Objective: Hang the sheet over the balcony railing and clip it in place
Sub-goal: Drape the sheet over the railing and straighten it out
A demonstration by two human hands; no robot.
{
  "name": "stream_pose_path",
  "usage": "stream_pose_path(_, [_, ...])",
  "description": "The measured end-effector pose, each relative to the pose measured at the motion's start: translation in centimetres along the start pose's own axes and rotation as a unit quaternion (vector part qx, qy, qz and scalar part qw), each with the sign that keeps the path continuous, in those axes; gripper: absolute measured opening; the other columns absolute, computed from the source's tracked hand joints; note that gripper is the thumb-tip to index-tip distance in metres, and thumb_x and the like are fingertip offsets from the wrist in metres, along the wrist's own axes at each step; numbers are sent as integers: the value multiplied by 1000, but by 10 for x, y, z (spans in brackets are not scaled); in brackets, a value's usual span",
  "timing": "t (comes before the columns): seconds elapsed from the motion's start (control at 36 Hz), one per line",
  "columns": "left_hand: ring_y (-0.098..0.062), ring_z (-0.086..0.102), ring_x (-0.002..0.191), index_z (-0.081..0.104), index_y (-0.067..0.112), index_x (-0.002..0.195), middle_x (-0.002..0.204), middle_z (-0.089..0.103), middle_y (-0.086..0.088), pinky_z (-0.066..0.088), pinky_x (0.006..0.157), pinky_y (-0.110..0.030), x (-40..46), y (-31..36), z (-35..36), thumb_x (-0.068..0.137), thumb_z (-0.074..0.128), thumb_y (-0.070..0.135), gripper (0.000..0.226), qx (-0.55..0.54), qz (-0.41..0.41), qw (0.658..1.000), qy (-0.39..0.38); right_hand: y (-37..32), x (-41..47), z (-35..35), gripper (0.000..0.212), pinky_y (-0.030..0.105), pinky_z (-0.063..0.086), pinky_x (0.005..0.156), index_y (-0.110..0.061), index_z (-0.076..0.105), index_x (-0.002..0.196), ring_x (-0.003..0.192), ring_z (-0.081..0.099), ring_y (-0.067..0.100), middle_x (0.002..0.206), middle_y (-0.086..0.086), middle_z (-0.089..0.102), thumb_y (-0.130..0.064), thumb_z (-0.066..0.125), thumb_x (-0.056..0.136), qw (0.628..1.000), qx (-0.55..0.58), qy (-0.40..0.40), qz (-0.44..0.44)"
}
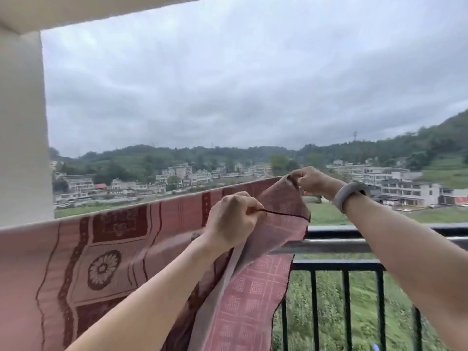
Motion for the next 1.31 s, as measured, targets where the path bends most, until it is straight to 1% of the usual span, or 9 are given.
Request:
stream_pose_path(0.08, [-12,61,88,74,27,86,94,66,13,47,77,-27,-30,8,37,79,64,16,15,31,40,993,-109,20,-31,19,23,26,48,68,-17,67,87,75,60,13,81,-4,66,-14,46,92,981,-97,-161,44])
stream_pose_path(0.19, [-11,54,102,72,24,87,106,63,9,30,100,-26,-72,3,74,80,65,31,12,98,105,973,-181,-1,-55,35,24,11,49,61,-3,66,103,73,62,11,98,10,69,-15,47,94,987,-45,-146,-48])
stream_pose_path(0.28, [-9,47,114,71,23,86,115,58,9,14,105,-22,-85,-10,75,81,64,36,16,102,97,979,-145,-26,-81,62,23,14,50,70,-11,66,105,81,64,13,98,4,70,-22,51,93,978,-23,-169,-118])
stream_pose_path(0.47, [-23,54,110,69,18,97,112,61,0,33,100,-41,-107,-60,26,82,65,22,17,113,-4,994,2,-43,-110,114,28,37,45,84,-22,57,117,107,54,25,115,5,61,-31,47,92,944,-235,-3,-230])
stream_pose_path(0.58, [-23,36,128,49,19,129,136,43,-2,29,106,-46,-126,-126,-11,87,57,24,43,164,-138,977,4,-48,-115,153,41,43,39,93,-19,43,129,112,49,27,122,7,54,-37,46,92,927,-291,29,-233])
stream_pose_path(0.72, [-22,21,138,38,22,138,149,28,-1,24,108,-49,-154,-194,-55,90,53,28,51,195,-221,955,-24,-86,-114,212,48,48,24,106,-16,32,136,120,43,31,132,12,46,-31,42,92,919,-304,63,-242])
stream_pose_path(0.86, [-23,27,136,41,18,136,147,32,-6,27,108,-46,-190,-253,-108,89,53,29,49,209,-262,942,1,-153,-118,290,55,56,4,113,-16,30,140,136,22,34,146,18,29,-23,44,87,911,-286,56,-291])
stream_pose_path(1.08, [-22,38,128,44,17,132,139,40,-4,33,106,-42,-282,-373,-247,91,52,25,43,224,-333,916,23,-286,-114,452,59,52,-8,112,-18,29,142,142,10,29,152,13,21,-22,45,85,909,-229,11,-347])
stream_pose_path(1.31, [-26,43,123,48,10,128,132,45,-12,32,104,-33,-367,-489,-374,90,52,17,39,226,-413,881,45,-411,-100,581,55,53,-2,114,-18,30,140,141,17,27,149,12,29,-22,43,87,912,-179,-16,-367])
Point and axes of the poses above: each hand's wrist, its own x-axis towards the middle knuckle, its own z-axis out of the palm, y = z × x, the point moved 6 cm from there along x, towards the middle knuckle
